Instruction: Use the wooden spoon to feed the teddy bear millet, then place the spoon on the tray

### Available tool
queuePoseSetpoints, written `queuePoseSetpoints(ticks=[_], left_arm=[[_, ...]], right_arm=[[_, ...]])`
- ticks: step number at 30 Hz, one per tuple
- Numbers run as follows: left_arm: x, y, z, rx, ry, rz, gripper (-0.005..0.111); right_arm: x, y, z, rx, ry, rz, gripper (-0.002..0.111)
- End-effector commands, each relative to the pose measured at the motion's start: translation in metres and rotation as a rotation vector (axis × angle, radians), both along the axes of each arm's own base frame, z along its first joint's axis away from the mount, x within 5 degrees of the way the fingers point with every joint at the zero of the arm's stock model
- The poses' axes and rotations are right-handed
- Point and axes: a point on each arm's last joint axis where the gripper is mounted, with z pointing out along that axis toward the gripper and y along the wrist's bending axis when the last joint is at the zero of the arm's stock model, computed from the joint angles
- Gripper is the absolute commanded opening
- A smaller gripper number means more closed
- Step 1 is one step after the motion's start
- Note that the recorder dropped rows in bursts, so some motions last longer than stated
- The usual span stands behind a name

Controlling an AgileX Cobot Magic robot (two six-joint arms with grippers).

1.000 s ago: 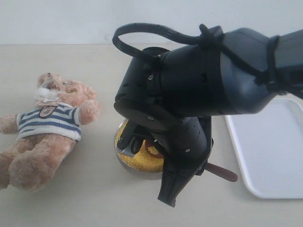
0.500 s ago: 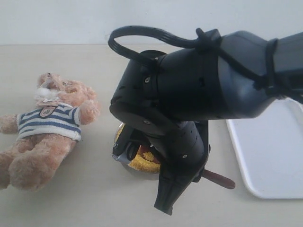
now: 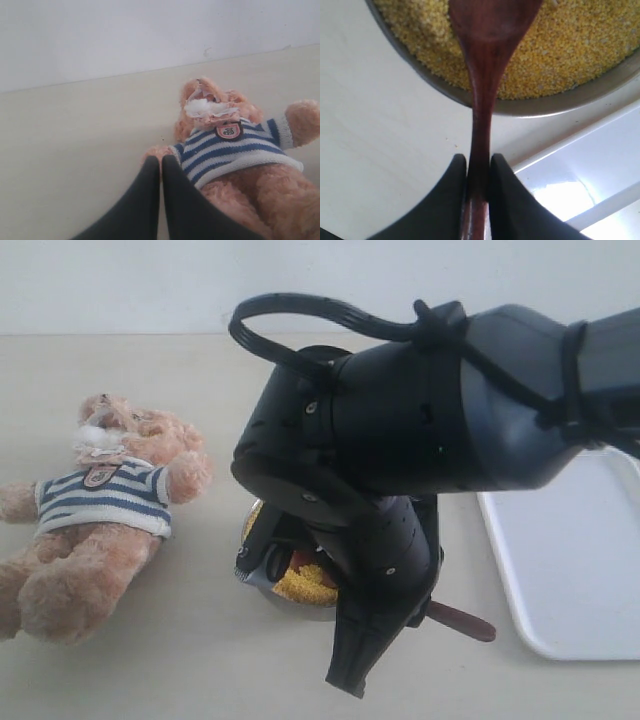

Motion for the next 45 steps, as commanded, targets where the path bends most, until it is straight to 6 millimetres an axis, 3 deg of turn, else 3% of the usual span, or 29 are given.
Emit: queuePoseSetpoints(ticks=[1, 8, 14, 26, 36, 45], left_arm=[[0.000, 0.000, 0.001, -0.001, -0.006, -0.004, 0.004], [0.000, 0.000, 0.001, -0.001, -0.006, -0.004, 0.004], [0.000, 0.000, 0.001, -0.001, -0.006, -0.004, 0.004], [0.000, 0.000, 0.001, -0.001, -0.006, -0.004, 0.004], [0.000, 0.000, 0.001, -0.001, -0.006, -0.004, 0.004], [0.000, 0.000, 0.001, -0.001, -0.006, -0.004, 0.004]], right_arm=[[-0.002, 0.000, 0.002, 0.009, 0.020, 0.003, 0.000], [-0.001, 0.001, 0.003, 0.014, 0.015, -0.002, 0.000], [0.007, 0.015, 0.021, 0.088, -0.030, -0.008, 0.000], [0.032, -0.008, 0.021, 0.179, 0.120, -0.169, 0.000], [0.046, -0.032, 0.048, 0.342, 0.170, -0.317, 0.000], [0.045, -0.032, 0.051, 0.391, 0.212, -0.354, 0.000]])
